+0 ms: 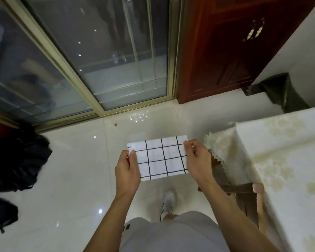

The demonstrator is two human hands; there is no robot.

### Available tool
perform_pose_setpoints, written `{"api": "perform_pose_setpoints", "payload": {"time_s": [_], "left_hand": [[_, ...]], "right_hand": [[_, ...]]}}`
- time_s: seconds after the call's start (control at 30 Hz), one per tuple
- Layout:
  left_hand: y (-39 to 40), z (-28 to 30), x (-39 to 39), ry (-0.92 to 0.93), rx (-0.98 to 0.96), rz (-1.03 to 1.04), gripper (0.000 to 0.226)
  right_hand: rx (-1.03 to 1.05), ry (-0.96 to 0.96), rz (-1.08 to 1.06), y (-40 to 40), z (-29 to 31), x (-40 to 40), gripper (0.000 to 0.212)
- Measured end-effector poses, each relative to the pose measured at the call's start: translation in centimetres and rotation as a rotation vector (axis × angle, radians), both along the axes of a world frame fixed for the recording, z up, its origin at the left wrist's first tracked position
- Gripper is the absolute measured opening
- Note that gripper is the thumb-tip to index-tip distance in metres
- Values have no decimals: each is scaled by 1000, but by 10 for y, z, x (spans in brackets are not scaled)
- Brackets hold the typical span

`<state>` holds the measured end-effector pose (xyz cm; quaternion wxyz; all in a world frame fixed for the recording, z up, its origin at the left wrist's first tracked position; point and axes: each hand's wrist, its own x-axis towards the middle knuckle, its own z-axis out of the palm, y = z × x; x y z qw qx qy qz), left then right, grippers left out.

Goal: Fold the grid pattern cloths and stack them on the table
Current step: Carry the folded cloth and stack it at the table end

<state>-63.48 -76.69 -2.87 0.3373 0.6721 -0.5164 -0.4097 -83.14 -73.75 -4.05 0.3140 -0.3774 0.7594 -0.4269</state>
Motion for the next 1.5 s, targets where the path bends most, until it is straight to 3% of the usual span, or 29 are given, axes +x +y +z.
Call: {"api": "perform_pose_setpoints", "payload": {"time_s": [0.33,0.73,0.97,1.33,1.5], "left_hand": [[-120,-14,-85,14,20,-157,33],[-326,-39,-213,-33,5,-555,32],[-445,-26,-280,-51,-27,-818,26],[-488,-19,-407,-6,13,-1112,32],[-500,-21,-490,-42,-68,-1203,37]], "right_hand": [[62,-1,-173,-86,-8,-76,29],[150,84,-539,-230,-13,-169,30],[151,-15,-796,-312,-6,-198,31],[150,-34,-1042,-330,-10,-277,31],[116,-98,-1123,-340,-26,-343,29]]}}
